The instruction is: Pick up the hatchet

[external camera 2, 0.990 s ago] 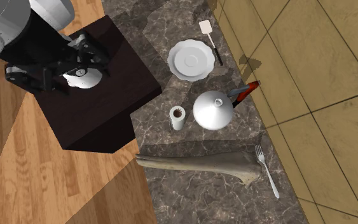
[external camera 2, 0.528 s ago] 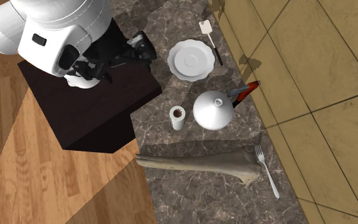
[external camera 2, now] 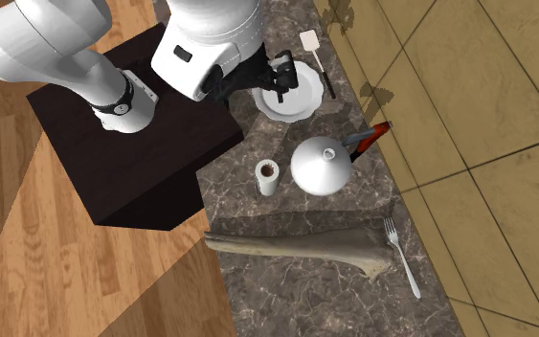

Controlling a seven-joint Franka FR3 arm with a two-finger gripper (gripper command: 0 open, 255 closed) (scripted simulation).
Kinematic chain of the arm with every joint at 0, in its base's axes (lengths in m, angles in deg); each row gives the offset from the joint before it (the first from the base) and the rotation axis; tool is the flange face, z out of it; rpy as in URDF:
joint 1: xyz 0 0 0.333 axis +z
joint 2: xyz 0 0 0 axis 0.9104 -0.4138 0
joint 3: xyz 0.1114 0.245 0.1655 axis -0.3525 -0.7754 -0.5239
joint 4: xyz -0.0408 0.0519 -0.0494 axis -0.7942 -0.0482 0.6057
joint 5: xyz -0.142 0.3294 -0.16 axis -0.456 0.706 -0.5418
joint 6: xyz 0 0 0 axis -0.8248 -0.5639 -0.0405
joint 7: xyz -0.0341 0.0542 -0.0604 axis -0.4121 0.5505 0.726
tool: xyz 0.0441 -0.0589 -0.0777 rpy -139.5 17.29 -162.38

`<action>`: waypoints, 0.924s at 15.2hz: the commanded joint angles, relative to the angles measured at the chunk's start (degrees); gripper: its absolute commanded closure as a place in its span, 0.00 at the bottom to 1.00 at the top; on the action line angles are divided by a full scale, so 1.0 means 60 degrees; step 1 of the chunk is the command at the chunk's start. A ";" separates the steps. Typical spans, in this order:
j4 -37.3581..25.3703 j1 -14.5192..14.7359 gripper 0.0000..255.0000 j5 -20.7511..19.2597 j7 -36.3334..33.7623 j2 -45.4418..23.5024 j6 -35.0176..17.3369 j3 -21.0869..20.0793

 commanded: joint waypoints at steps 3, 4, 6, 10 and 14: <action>-0.0788 -0.0232 0.00 -0.0105 -0.1469 -0.1407 -0.0660 -0.0906; -0.0998 -0.0285 0.00 -0.0190 -0.1859 -0.1769 -0.0816 -0.1131; -0.1455 -0.0392 0.00 -0.0449 -0.2675 -0.2536 -0.1114 -0.1566; -0.2521 -0.0499 0.00 -0.1365 -0.4466 -0.4261 -0.1618 -0.2303; -0.3820 -0.0150 0.00 -0.2674 -0.6354 -0.6162 -0.1880 -0.2562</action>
